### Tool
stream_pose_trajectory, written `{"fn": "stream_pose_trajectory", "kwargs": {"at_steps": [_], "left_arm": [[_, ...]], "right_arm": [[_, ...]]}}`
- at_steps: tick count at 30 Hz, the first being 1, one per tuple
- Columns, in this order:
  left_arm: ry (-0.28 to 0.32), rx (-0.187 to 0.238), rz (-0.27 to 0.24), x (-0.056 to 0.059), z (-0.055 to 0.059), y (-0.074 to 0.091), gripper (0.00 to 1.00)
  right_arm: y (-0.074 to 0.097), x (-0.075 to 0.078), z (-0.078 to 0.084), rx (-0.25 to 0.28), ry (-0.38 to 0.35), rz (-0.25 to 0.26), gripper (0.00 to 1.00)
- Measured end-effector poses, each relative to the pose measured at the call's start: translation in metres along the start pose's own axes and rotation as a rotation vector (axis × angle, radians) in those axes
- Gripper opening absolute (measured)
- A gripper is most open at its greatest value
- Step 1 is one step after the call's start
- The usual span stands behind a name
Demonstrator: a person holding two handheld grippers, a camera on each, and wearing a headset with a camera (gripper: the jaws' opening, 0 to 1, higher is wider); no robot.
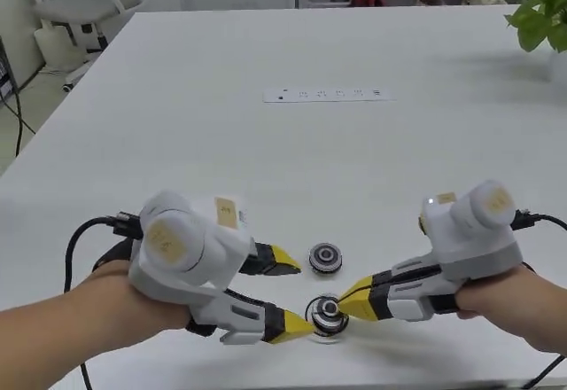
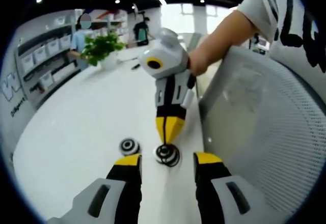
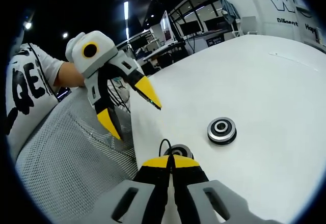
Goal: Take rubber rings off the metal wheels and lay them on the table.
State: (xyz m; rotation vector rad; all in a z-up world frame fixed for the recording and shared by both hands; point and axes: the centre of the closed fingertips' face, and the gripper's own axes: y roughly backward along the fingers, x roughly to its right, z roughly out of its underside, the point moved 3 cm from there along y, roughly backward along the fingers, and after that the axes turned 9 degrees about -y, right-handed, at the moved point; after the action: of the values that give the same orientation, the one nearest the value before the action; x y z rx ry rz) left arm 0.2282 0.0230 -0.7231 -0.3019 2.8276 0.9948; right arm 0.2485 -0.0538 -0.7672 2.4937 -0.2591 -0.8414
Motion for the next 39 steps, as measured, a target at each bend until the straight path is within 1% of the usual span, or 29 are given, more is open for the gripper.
{"fn": "stream_pose_trajectory", "kwargs": {"at_steps": [9, 14, 19, 27, 39], "left_arm": [[0.016, 0.005, -0.036, -0.001, 0.004, 0.020, 0.46], [0.027, 0.010, -0.060, -0.002, 0.006, 0.030, 0.49], [0.036, 0.002, -0.075, -0.003, 0.012, 0.036, 0.52], [0.062, -0.001, -0.101, -0.001, 0.020, 0.047, 0.55], [0.087, -0.005, -0.130, -0.001, 0.029, 0.056, 0.59]], "right_arm": [[0.004, -0.004, -0.004, 0.014, -0.002, -0.009, 0.00], [0.006, -0.009, -0.007, 0.013, 0.005, -0.014, 0.00], [0.005, -0.016, -0.011, 0.019, 0.009, -0.020, 0.00], [0.003, -0.022, -0.019, 0.029, 0.015, -0.025, 0.00], [-0.009, -0.023, -0.034, 0.047, 0.024, -0.026, 0.00]]}}
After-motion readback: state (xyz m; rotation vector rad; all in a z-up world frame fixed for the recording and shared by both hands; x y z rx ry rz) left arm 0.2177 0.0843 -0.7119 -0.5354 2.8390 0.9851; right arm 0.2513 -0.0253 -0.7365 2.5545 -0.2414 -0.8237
